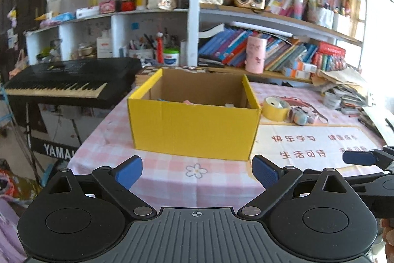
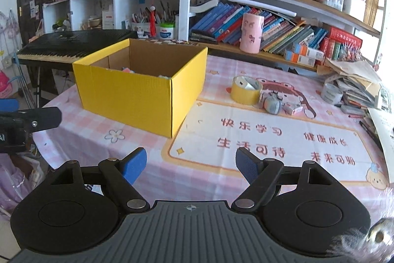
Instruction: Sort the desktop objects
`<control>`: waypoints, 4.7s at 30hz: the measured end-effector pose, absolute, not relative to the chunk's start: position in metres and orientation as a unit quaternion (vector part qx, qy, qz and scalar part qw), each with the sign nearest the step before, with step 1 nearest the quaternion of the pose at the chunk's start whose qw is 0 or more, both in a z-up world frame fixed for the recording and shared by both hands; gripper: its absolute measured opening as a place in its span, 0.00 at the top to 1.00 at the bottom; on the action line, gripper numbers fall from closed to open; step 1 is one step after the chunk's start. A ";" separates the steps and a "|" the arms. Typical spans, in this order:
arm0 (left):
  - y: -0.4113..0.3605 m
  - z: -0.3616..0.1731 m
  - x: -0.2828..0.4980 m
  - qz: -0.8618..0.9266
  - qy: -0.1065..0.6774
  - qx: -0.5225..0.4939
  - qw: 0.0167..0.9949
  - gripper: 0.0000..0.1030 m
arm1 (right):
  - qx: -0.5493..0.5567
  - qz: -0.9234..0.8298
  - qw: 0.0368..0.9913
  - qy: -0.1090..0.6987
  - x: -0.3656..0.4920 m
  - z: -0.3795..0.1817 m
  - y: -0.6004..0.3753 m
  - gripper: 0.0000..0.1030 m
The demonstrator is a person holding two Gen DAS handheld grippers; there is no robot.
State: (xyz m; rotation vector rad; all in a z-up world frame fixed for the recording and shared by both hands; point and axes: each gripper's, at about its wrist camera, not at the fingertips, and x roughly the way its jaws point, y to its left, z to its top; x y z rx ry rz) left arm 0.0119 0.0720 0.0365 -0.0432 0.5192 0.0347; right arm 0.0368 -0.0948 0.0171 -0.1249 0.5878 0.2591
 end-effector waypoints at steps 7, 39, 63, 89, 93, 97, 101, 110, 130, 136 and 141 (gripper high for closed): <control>0.063 0.032 0.012 -0.005 0.271 -0.010 0.963 0.05 | -0.064 0.117 0.947 0.291 0.024 0.013 -0.098 0.23; -0.001 0.018 0.040 -0.131 0.305 0.039 0.942 0.05 | -0.029 -0.003 0.937 0.348 0.013 -0.003 -0.154 0.20; -0.034 0.017 0.069 -0.169 0.298 0.049 0.938 0.05 | -0.034 -0.037 0.935 0.350 0.034 0.001 -0.187 0.19; -0.080 0.012 0.149 -0.133 0.303 0.051 0.942 0.05 | -0.035 0.001 0.932 0.361 0.124 -0.003 -0.237 0.19; -0.093 0.016 0.166 -0.126 0.300 0.056 0.944 0.05 | -0.029 0.012 0.934 0.356 0.144 0.000 -0.251 0.19; -0.107 0.020 0.185 -0.114 0.297 0.053 0.947 0.05 | -0.028 0.024 0.936 0.349 0.163 0.004 -0.266 0.19; -0.119 0.022 0.205 -0.099 0.302 0.044 0.947 0.05 | -0.024 0.041 0.937 0.346 0.185 0.005 -0.281 0.19; -0.139 0.016 0.240 -0.064 0.319 0.042 0.945 0.05 | -0.020 0.082 0.933 0.350 0.237 -0.001 -0.302 0.20; -0.143 0.005 0.273 -0.020 0.360 0.031 0.932 0.05 | -0.087 0.125 0.914 0.377 0.360 -0.042 -0.315 0.20; -0.146 0.003 0.275 -0.021 0.367 0.030 0.929 0.05 | -0.097 0.162 0.898 0.396 0.382 -0.061 -0.307 0.20; -0.149 0.001 0.280 -0.025 0.369 0.033 0.929 0.05 | -0.078 0.178 0.895 0.402 0.393 -0.068 -0.305 0.21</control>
